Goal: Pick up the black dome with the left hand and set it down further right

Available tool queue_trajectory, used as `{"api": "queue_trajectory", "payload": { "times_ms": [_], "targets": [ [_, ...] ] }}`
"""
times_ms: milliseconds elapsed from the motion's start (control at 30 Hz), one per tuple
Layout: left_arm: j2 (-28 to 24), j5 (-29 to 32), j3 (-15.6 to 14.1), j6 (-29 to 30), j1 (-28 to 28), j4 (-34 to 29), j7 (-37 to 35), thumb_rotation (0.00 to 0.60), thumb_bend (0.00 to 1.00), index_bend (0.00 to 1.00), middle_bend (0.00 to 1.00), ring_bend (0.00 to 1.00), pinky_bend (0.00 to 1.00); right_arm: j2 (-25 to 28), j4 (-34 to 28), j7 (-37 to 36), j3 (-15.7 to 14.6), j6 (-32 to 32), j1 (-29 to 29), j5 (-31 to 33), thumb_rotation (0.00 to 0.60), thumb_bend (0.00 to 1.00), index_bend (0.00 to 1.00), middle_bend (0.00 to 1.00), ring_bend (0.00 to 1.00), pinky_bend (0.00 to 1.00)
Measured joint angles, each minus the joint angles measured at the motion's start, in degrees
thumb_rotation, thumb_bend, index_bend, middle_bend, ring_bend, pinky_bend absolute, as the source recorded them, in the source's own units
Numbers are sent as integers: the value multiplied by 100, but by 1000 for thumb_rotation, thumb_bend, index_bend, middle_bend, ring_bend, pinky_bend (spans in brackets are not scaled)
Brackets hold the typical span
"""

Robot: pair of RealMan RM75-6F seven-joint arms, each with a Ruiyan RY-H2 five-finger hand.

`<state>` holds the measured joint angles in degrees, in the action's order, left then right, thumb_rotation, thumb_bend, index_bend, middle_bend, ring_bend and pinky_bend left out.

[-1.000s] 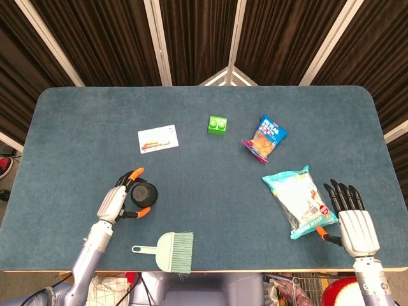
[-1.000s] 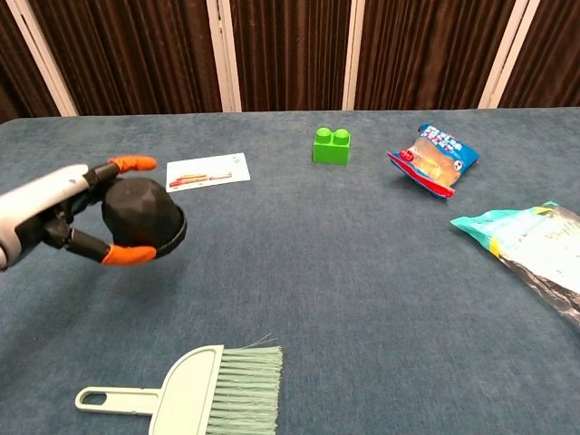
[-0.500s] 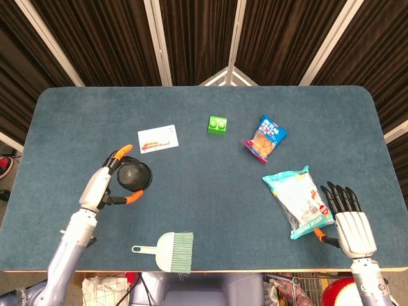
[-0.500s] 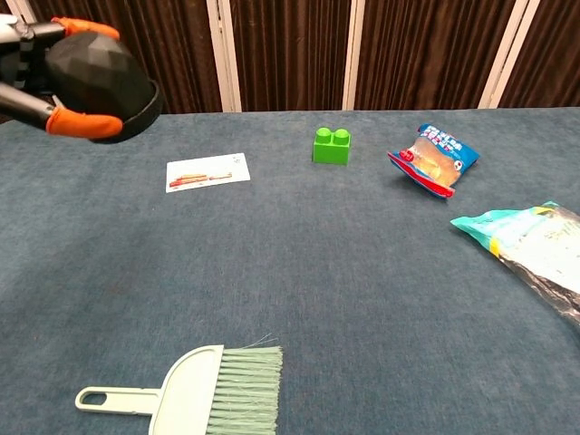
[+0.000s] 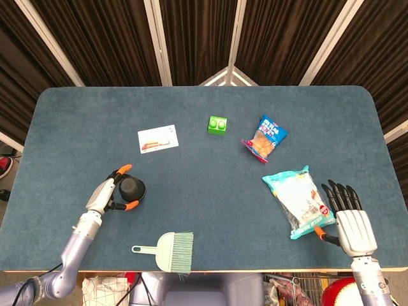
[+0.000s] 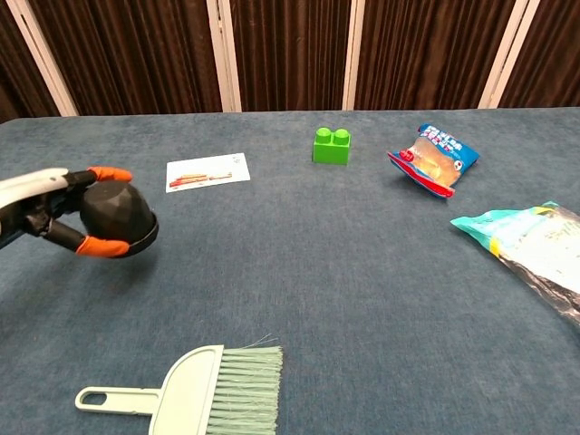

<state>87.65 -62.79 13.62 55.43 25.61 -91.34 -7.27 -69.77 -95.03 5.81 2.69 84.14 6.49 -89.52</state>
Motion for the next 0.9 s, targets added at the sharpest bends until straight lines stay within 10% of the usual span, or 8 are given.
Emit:
{"api": "queue_trajectory", "payload": {
  "times_ms": [500, 900],
  "targets": [
    [-1813, -1301, 281, 1585, -515, -3647, 356, 600, 481, 142, 400, 0, 0, 7, 0, -4, -2, -45, 43, -15, 600, 209, 0, 0, 14, 0],
    [-1519, -1057, 81, 1080, -436, -1450, -316, 600, 497, 156, 402, 0, 0, -10, 129, -31, 77, -174, 126, 145, 600, 209, 0, 0, 15, 0]
  ]
}}
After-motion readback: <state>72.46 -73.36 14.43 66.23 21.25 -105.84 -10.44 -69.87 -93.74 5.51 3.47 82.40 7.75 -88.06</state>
